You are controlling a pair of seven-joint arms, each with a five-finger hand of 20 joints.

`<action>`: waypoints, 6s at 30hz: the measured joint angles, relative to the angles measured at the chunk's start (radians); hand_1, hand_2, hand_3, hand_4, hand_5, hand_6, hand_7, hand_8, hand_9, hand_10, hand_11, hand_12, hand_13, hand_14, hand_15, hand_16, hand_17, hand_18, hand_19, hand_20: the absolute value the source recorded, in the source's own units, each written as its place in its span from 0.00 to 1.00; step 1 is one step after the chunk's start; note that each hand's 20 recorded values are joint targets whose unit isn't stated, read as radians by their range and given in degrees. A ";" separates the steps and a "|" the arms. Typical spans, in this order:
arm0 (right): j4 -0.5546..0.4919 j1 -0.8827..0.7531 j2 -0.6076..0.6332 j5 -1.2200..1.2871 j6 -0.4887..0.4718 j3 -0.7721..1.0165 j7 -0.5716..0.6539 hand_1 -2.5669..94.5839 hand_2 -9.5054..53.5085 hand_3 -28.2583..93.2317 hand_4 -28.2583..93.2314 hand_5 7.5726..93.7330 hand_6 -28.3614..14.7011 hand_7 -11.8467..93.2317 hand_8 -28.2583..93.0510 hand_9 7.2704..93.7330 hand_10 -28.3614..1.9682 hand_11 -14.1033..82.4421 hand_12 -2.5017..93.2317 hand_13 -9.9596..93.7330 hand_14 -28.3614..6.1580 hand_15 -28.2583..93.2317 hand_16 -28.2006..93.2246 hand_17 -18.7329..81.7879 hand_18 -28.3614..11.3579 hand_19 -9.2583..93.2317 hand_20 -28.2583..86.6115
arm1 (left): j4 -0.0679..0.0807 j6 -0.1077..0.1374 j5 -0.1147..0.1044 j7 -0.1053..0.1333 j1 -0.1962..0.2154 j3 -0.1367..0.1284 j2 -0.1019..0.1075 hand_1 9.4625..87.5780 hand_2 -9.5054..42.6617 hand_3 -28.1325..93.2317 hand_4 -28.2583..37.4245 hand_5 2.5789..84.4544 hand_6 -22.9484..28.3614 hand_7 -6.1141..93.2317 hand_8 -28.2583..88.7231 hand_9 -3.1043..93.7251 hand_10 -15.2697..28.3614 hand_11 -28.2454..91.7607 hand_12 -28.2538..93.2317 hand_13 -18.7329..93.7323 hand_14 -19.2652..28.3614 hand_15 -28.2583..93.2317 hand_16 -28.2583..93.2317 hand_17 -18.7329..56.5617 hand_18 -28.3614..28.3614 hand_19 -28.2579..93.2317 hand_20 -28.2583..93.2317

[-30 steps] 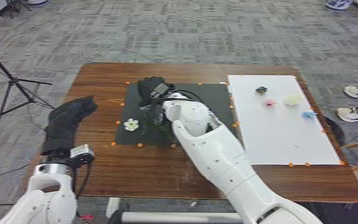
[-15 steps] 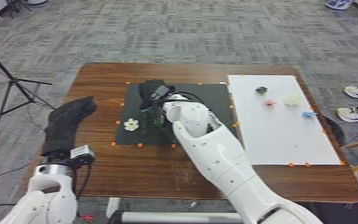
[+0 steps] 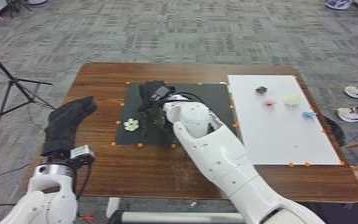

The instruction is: Arrange flowers

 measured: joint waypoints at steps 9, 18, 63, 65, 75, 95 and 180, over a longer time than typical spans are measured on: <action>-0.028 0.007 0.031 0.016 -0.048 -0.030 0.012 0.27 0.00 0.78 0.11 0.68 0.62 0.31 0.14 0.81 0.51 0.28 0.16 0.92 0.69 0.76 0.53 0.66 0.11 1.00 0.76 | -0.002 0.000 0.000 -0.001 0.004 -0.002 0.000 0.23 0.14 0.83 0.15 0.60 0.49 0.27 0.17 0.56 0.65 0.42 0.35 0.53 0.74 0.40 0.23 0.34 0.70 0.31 0.38; -0.132 0.051 0.129 0.255 -0.040 -0.117 0.064 0.22 0.00 0.76 0.12 0.68 0.60 0.29 0.15 0.80 0.48 0.27 0.15 0.92 0.68 0.77 0.53 0.66 0.10 1.00 0.76 | -0.004 0.000 -0.001 -0.005 0.010 -0.007 0.000 0.23 0.13 0.83 0.15 0.60 0.49 0.27 0.17 0.56 0.65 0.42 0.35 0.53 0.74 0.39 0.23 0.34 0.70 0.31 0.38; -0.581 -0.582 0.856 0.388 0.366 0.583 0.033 0.33 0.00 0.82 0.05 0.62 0.69 0.38 0.12 0.79 0.57 0.34 0.21 0.79 0.50 0.70 0.50 0.51 0.12 0.86 0.74 | -0.058 0.019 0.004 -0.003 0.110 -0.065 -0.022 0.23 0.13 0.83 0.16 0.60 0.49 0.28 0.17 0.56 0.64 0.42 0.35 0.54 0.74 0.39 0.23 0.34 0.70 0.31 0.38; -0.568 -0.609 0.848 0.393 0.357 0.621 0.023 0.33 0.00 0.82 0.05 0.62 0.69 0.38 0.12 0.79 0.57 0.34 0.21 0.79 0.49 0.70 0.50 0.51 0.11 0.86 0.75 | -0.060 0.021 0.004 -0.002 0.114 -0.066 -0.023 0.23 0.13 0.83 0.16 0.60 0.49 0.27 0.17 0.56 0.64 0.42 0.35 0.54 0.74 0.39 0.23 0.34 0.70 0.31 0.38; -0.445 -0.629 0.828 0.377 0.305 0.644 -0.022 0.32 0.00 0.83 0.04 0.60 0.70 0.39 0.12 0.77 0.55 0.34 0.21 0.79 0.49 0.71 0.50 0.51 0.12 0.86 0.75 | -0.064 0.023 0.007 -0.002 0.122 -0.067 -0.027 0.23 0.13 0.83 0.16 0.60 0.49 0.27 0.17 0.56 0.64 0.42 0.35 0.54 0.74 0.39 0.23 0.34 0.70 0.31 0.38; -0.391 -0.602 0.833 0.341 0.250 0.636 -0.062 0.32 0.00 0.83 0.04 0.60 0.70 0.39 0.11 0.76 0.56 0.34 0.21 0.78 0.49 0.71 0.50 0.50 0.11 0.86 0.75 | -0.078 0.027 0.011 0.005 0.150 -0.077 -0.029 0.23 0.13 0.83 0.16 0.60 0.48 0.28 0.17 0.57 0.64 0.42 0.35 0.54 0.74 0.39 0.23 0.34 0.70 0.30 0.38; -0.313 0.015 0.552 0.372 0.131 -0.167 -0.284 0.58 0.15 0.72 0.00 0.74 0.76 0.45 0.21 0.89 0.68 0.35 0.22 0.88 0.63 0.74 0.53 0.58 0.15 0.93 0.74 | -0.055 0.005 0.003 -0.014 0.101 -0.067 -0.002 0.22 0.14 0.83 0.15 0.60 0.49 0.27 0.17 0.56 0.65 0.42 0.35 0.53 0.74 0.39 0.23 0.34 0.70 0.30 0.38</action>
